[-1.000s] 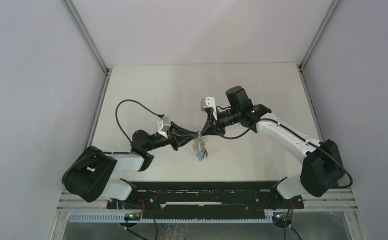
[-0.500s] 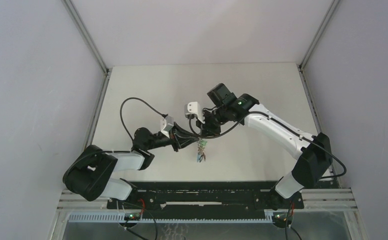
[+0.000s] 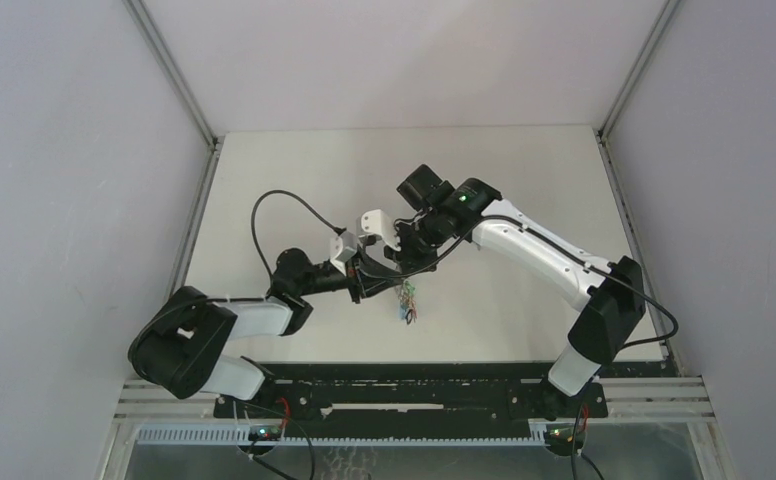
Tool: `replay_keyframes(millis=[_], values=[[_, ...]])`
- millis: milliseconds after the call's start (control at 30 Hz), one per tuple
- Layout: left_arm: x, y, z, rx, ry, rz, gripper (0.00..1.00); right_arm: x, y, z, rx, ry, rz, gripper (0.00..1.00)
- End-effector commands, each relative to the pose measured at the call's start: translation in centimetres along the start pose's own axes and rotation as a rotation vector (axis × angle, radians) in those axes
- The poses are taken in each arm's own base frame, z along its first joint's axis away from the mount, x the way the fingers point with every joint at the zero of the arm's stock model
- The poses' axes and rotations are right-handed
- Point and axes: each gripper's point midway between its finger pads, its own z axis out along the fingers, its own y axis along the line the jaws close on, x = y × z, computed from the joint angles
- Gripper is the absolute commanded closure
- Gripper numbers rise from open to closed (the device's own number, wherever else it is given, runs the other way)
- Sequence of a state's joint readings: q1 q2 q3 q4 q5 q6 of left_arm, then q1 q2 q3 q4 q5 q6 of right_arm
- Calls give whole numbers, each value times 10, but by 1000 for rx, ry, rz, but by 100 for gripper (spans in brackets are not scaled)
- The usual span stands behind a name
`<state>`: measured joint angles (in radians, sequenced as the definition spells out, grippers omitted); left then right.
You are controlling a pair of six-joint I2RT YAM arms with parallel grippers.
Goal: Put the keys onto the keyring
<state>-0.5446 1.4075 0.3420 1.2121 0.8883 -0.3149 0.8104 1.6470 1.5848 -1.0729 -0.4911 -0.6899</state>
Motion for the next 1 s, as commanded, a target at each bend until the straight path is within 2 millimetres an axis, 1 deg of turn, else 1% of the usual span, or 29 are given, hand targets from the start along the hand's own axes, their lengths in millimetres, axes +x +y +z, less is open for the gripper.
replay_keyframes(millis=[0,67,233,300,367,467,500,533,600,667,700,833,967], values=[[-14,0,11,38,-11,74,80,-17,0,-8,7,-14,-60,100],[-14,-1,12,46,-10,74,81,-18,1,-6,1,-7,-69,100],[-15,-3,14,56,-9,77,87,-21,5,-1,-17,11,-87,100],[-15,-4,15,64,-9,80,91,-23,5,1,-19,16,-97,100],[-16,-6,17,74,-9,81,99,-26,5,4,-14,13,-105,100],[-14,-7,17,71,-12,85,100,-30,3,2,5,-4,-111,100],[-15,-6,16,64,-20,87,100,-30,4,-1,17,-15,-113,99],[-15,-6,15,54,-27,88,100,-29,3,-2,24,-23,-109,93],[-16,-4,14,35,-41,90,100,-30,4,-12,51,-74,-107,84],[-19,-3,14,26,-62,91,100,-29,4,-21,75,-133,-99,80],[-20,-4,14,28,-74,82,100,-29,0,-26,97,-171,-96,78],[-22,-3,13,29,-94,74,100,-25,3,-39,88,-304,-77,74],[-26,-4,11,18,-105,93,100,-16,-2,-43,54,-402,-37,74]])
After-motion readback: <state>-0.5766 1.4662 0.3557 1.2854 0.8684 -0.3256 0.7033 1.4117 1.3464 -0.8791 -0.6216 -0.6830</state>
